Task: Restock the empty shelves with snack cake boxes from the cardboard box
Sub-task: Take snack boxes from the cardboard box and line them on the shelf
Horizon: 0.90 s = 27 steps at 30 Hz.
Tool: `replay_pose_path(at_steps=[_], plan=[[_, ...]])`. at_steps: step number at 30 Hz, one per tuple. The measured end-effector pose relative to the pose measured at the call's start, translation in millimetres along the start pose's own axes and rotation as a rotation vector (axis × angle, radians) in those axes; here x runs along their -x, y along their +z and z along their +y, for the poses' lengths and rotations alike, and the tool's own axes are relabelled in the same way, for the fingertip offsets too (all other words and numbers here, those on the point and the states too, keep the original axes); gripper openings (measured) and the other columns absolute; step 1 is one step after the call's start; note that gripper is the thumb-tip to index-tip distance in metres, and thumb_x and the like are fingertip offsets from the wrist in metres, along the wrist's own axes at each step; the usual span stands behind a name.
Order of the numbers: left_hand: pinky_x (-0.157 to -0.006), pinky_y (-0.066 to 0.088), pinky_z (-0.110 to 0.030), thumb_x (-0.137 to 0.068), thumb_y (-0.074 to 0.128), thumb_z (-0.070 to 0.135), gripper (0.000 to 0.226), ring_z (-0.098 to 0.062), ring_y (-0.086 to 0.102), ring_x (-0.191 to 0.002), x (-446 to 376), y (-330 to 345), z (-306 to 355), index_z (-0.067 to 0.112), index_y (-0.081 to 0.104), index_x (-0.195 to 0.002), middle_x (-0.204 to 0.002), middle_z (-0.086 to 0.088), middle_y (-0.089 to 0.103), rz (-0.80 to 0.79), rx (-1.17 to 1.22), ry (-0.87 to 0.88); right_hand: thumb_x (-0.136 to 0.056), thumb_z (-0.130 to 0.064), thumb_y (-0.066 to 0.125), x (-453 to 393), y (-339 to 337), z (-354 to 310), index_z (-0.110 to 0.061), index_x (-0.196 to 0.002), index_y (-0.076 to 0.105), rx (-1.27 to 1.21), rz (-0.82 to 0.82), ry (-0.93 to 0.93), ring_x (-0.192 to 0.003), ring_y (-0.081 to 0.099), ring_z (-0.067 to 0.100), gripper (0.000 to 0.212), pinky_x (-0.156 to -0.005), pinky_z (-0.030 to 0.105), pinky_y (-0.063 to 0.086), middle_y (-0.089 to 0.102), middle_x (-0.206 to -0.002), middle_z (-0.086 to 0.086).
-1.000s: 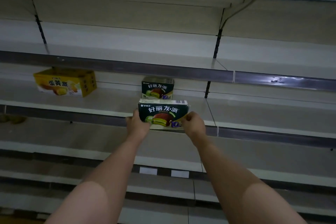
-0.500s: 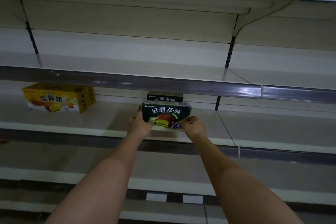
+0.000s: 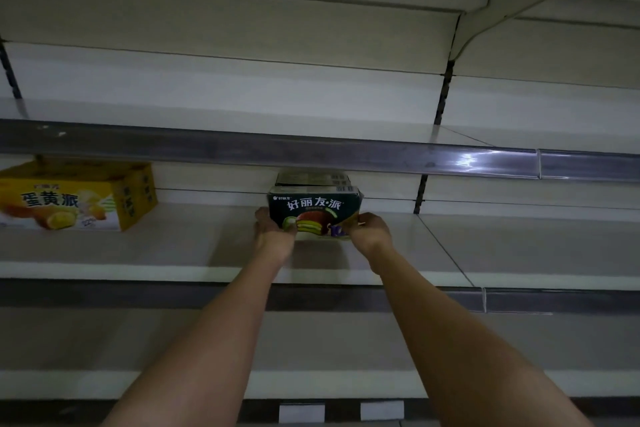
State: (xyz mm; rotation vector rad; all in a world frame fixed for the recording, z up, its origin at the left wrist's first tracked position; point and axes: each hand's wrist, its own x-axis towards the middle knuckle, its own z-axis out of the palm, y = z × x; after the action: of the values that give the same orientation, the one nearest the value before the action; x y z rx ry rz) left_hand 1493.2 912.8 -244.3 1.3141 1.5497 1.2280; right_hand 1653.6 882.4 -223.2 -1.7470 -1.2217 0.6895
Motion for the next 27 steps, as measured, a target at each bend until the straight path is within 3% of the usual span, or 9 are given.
replay_pose_path(at_steps=[4,10,16,20,24,27], plan=[[-0.082,0.044,-0.031,-0.089,0.061,0.011,0.051,-0.033,0.055,-0.111,-16.3,6.3,-8.9,0.006,0.034,-0.132,-0.126,-0.017,0.054,-0.003,-0.035,0.033,-0.093,-0.025,0.056,-18.5,7.7,1.0,-0.005,-0.107,0.062,0.062,-0.007,0.013,-0.088,0.054,0.023,0.025,-0.075,0.030,0.042,0.065,-0.112,0.015],[-0.085,0.047,-0.036,-0.090,0.060,0.015,0.050,-0.034,0.056,-0.107,-33.9,11.0,-17.5,0.009,0.034,-0.133,-0.127,-0.017,0.053,-0.026,-0.108,0.081,-0.094,-0.025,0.056,-38.5,20.4,10.4,0.001,-0.114,0.062,0.069,-0.009,0.015,-0.102,0.058,0.029,0.033,-0.080,0.031,0.042,0.063,-0.116,0.019],[-0.076,0.040,-0.030,-0.091,0.056,0.015,0.043,-0.033,0.056,-0.107,-42.4,10.9,-18.9,0.009,0.041,-0.131,-0.127,-0.015,0.051,0.022,-0.213,0.142,-0.093,-0.023,0.055,-51.3,29.0,14.4,0.001,-0.112,0.062,0.001,0.013,0.024,-0.102,0.057,0.030,0.031,-0.082,0.032,0.044,0.063,-0.116,0.019],[-0.080,0.045,-0.032,-0.091,0.054,0.014,0.033,-0.031,0.058,-0.106,-47.8,6.5,-20.5,0.008,0.048,-0.123,-0.123,-0.015,0.058,0.033,-0.234,0.132,-0.094,-0.025,0.054,-52.2,30.6,13.7,-0.001,-0.118,0.057,-0.016,0.041,0.022,-0.109,0.056,0.031,0.034,-0.085,0.034,0.044,0.061,-0.122,0.018],[-0.082,0.045,-0.033,-0.093,0.053,0.016,0.035,-0.031,0.057,-0.110,-47.5,6.3,-19.7,0.009,0.049,-0.127,-0.126,-0.015,0.057,0.032,-0.240,0.114,-0.094,-0.026,0.056,-48.7,29.8,14.4,-0.002,-0.128,0.051,0.018,0.024,0.040,-0.115,0.053,0.030,0.042,-0.085,0.031,0.041,0.056,-0.129,0.017],[-0.089,0.045,-0.034,-0.094,0.051,0.015,0.038,-0.031,0.055,-0.114,-44.1,5.9,-16.8,0.012,0.049,-0.132,-0.129,-0.014,0.057,0.007,-0.236,0.099,-0.093,-0.024,0.057,-44.8,27.2,12.5,-0.001,-0.135,0.046,0.047,-0.009,0.065,-0.122,0.050,0.032,0.049,-0.093,0.034,0.041,0.052,-0.135,0.018]])
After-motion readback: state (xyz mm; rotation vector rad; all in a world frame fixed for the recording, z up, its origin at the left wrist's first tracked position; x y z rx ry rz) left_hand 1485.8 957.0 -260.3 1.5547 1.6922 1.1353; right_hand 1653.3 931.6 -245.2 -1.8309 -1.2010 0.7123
